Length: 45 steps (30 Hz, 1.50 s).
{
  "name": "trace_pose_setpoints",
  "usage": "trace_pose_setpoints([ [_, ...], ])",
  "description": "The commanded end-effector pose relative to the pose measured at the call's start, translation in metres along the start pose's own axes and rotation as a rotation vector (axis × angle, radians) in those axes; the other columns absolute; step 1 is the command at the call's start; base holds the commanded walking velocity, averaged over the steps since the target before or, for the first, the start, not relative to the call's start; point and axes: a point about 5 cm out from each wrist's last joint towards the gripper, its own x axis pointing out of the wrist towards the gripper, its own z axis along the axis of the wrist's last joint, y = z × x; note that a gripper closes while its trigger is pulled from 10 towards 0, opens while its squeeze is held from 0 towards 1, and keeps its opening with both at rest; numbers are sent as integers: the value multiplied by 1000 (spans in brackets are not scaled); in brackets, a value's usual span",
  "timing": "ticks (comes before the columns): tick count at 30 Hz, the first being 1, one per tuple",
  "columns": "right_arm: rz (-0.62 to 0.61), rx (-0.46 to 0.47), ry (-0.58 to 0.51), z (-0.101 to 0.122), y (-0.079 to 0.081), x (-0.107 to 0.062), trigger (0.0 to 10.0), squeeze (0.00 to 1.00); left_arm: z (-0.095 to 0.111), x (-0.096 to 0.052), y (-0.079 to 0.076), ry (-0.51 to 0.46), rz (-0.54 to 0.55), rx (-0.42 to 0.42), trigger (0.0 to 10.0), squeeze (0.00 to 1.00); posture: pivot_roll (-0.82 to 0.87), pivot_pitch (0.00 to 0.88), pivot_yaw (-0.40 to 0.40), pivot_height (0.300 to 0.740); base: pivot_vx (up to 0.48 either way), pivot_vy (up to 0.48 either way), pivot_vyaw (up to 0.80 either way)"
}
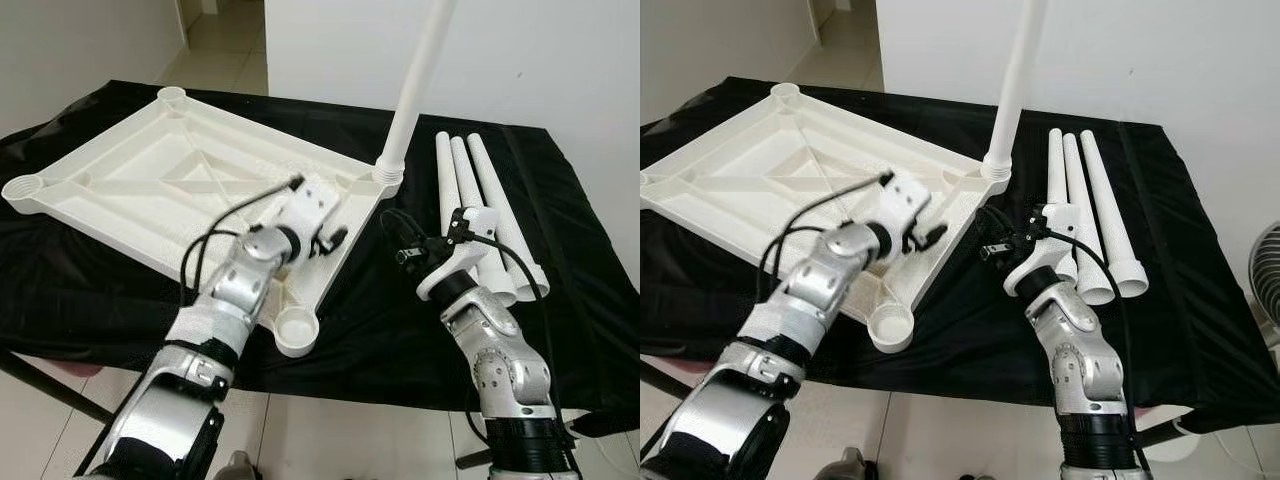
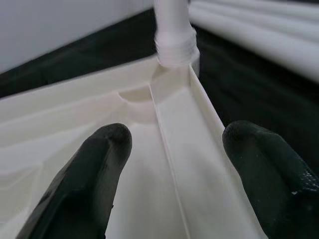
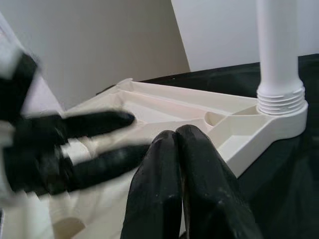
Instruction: Building children table
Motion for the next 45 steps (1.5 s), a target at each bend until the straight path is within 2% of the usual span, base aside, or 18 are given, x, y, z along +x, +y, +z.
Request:
trace_pose_setpoints([
  [1, -12, -16, 2, -3, 2, 3, 10000, 0, 8, -6, 11, -58, 57, -30, 10000, 0, 111, 74, -39, 740, 0, 0, 0],
  [7, -47, -17, 1, -7, 1, 4, 10000, 0, 19, -16, 21, -160, 103, -97, 10000, 0, 116, 73, -42, 740, 0, 0, 0],
  [8, -73, -20, -5, -8, -1, 4, 10000, 400, 20, -20, 24, -185, 108, -128, 10000, 0, 116, 72, -41, 740, 0, 0, 0],
  [9, -99, -14, -14, -8, -4, 4, 10000, 1000, 19, -24, 26, -199, 121, -148, 10000, 1000, 118, 72, -42, 740, 0, 0, 0],
  [12, -128, -38, -35, -6, -7, 4, 10000, 1000, 14, -33, 28, -224, 117, -209, 10000, 1000, 118, 72, -42, 740, 0, 0, 0],
  [15, -146, -72, -61, -3, -9, 3, 10000, 1000, 12, -41, 30, -245, 127, -207, 10000, 1000, 115, 73, -42, 740, 0, 0, 0],
  [17, -196, -131, -105, 2, -15, 1, 10000, 1000, 8, -57, 31, -275, 143, -104, 10000, 1000, 119, 73, -46, 740, 0, 0, 0],
  [18, -196, -131, -105, 2, -15, 1, 10000, 1000, 8, -57, 31, -275, 143, -104, 10000, 1000, 119, 73, -46, 740, 0, 0, 0],
  [20, -211, -219, -106, 4, -17, -3, 10000, 1000, 1, -73, 22, -280, 91, 46, 10000, 1000, 125, 75, -51, 740, 0, 0, 0],
  [21, -211, -219, -106, 4, -17, -3, 10000, 1000, 1, -73, 22, -280, 91, 46, 10000, 1000, 125, 75, -51, 740, 0, 0, 0],
  [22, -191, -246, -102, 3, -16, -4, 10000, 0, -3, -80, 17, -274, 46, 75, 10000, 392, 127, 75, -51, 740, 0, 0, 0],
  [24, -191, -246, -102, 3, -16, -4, 10000, 0, -3, -80, 17, -274, 46, 75, 10000, 392, 127, 75, -51, 740, 0, 0, 0],
  [25, -159, -272, -83, 0, -13, -4, 10000, 0, -8, -90, 12, -283, -28, 93, 10000, 0, 128, 74, -56, 740, 0, 0, 0],
  [28, -150, -291, -75, -4, -13, -5, 10000, 0, -13, -98, 10, -261, -108, 54, 10000, 0, 132, 74, -58, 740, 0, 0, 0],
  [29, -147, -290, -63, -6, -13, -5, 10000, 0, -16, -103, 8, -232, -167, 112, 10000, 0, 136, 73, -59, 740, 0, 0, 0],
  [31, -147, -290, -63, -6, -13, -5, 10000, 0, -16, -103, 8, -232, -167, 112, 10000, 0, 136, 73, -59, 740, 0, 0, 0],
  [33, -143, -296, -47, -12, -13, -7, 10000, 0, -25, -115, 3, -151, -295, 219, 10000, 0, 136, 72, -58, 740, 0, 0, 0],
  [45, -144, -311, -46, -14, -13, -11, 10000, 0, -48, -125, 3, -18, -383, 281, 10000, 0, 132, 81, -60, 740, 0, 0, 0],
])
